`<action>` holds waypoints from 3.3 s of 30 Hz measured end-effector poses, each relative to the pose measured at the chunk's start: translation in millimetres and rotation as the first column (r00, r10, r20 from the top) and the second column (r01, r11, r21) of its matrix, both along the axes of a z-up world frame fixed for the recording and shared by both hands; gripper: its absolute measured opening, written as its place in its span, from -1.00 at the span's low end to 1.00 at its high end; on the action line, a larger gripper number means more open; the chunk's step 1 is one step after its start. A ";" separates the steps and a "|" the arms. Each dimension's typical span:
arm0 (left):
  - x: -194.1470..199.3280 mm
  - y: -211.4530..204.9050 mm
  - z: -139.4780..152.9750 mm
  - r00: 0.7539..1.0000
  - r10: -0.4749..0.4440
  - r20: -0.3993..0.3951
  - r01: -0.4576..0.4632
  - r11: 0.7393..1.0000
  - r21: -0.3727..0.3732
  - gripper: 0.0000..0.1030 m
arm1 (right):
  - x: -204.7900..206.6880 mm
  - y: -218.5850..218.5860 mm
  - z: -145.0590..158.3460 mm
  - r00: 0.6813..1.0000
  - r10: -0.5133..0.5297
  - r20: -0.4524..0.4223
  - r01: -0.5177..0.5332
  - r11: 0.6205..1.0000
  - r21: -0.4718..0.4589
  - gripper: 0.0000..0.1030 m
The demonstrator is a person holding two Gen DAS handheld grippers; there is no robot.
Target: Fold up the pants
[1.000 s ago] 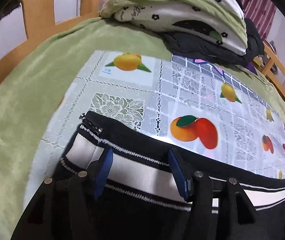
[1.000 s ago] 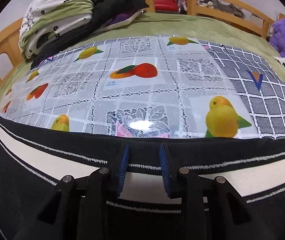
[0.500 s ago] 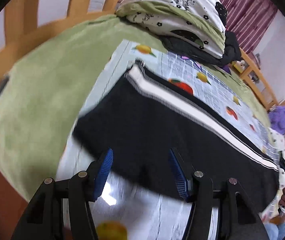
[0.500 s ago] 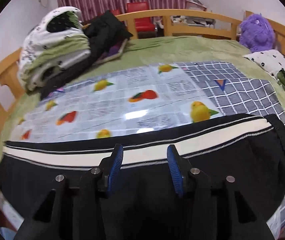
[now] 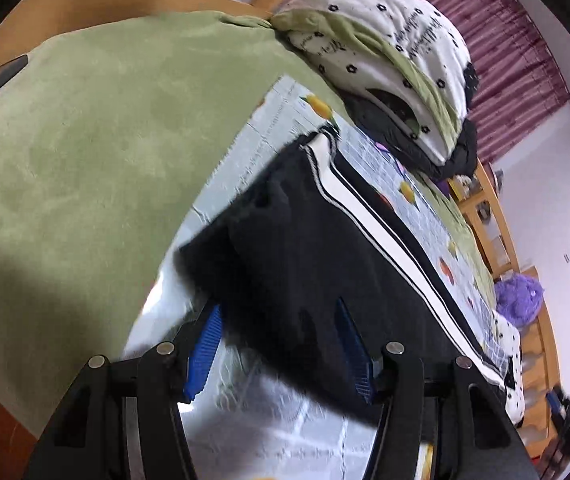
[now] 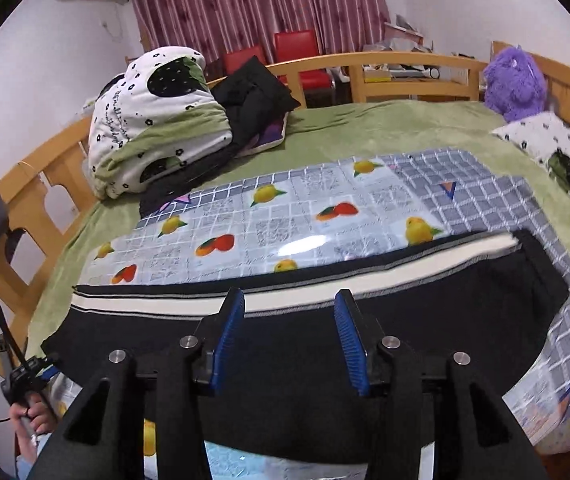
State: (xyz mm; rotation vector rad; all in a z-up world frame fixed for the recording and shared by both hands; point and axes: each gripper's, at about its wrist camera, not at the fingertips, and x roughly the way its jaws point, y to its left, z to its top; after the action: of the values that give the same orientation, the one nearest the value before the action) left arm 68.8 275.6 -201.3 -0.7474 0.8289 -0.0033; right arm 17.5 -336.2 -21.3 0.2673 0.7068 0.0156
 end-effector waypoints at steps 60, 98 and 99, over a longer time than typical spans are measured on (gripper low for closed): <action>-51.8 -359.6 86.4 0.786 -0.618 -0.005 0.578 0.733 0.359 0.38 | -7.7 -49.1 -137.6 0.991 0.097 -0.090 -0.072 0.965 0.250 -0.10; -37.6 -193.2 61.1 0.959 -0.284 -0.018 0.279 0.927 0.249 0.40 | 56.9 53.2 -152.4 0.979 0.181 -0.093 -0.185 0.982 -0.032 -0.85; -37.6 -193.4 60.9 0.958 -0.286 -0.017 0.281 0.926 0.251 0.40 | 51.1 38.8 -144.5 0.986 0.160 -0.038 -0.158 0.986 0.046 -0.86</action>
State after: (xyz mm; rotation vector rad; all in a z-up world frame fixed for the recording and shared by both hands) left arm 31.2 82.2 -140.4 -0.3829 0.8937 -0.1616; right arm 68.6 -297.4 -165.8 0.2520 0.7684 0.1782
